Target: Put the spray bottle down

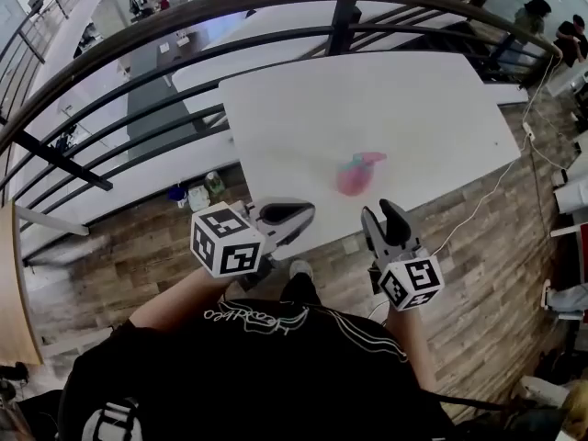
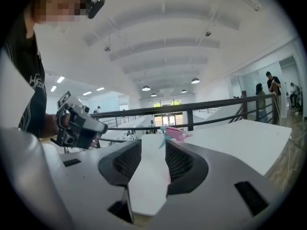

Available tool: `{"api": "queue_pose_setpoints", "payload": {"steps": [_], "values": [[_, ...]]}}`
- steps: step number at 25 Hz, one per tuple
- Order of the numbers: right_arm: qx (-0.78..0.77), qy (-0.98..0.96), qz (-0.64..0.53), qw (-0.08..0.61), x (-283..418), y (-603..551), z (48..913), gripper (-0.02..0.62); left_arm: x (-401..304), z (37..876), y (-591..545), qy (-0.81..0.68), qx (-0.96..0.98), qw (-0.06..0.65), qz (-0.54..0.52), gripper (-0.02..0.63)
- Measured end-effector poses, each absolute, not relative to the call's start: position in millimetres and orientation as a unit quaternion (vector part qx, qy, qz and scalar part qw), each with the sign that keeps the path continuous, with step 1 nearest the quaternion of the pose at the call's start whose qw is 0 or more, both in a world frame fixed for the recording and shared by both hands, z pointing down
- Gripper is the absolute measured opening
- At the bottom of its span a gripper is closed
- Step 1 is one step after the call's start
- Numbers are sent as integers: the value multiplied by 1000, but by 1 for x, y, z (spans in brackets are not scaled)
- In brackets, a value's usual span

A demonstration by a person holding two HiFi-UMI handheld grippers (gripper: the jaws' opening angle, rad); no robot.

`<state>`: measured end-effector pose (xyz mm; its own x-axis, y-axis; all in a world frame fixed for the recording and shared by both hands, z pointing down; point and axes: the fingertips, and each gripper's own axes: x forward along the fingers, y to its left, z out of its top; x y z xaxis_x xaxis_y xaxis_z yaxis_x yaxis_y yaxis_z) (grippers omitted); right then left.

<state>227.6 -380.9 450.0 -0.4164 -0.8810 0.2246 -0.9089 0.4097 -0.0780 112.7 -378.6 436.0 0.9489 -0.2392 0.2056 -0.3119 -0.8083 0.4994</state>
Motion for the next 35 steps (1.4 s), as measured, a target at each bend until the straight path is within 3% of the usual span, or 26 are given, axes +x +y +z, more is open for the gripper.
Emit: {"api": "queue_pose_setpoints", "payload": {"steps": [6,11,26,35], "values": [[504,-854,115,55,178,-297,417,131,96,403,-311,-104,963,241,60,8],[488,-861,136,46,146,-252,394,39,80,382,-267,-79,976,194,68,8],[467,-864,181,40,74,-187,394,17,28,371,-200,-33,984,160,69,8],[456,-867,191,56,48,-194,399,17,8,372,-206,-46,981,179,55,8]]}}
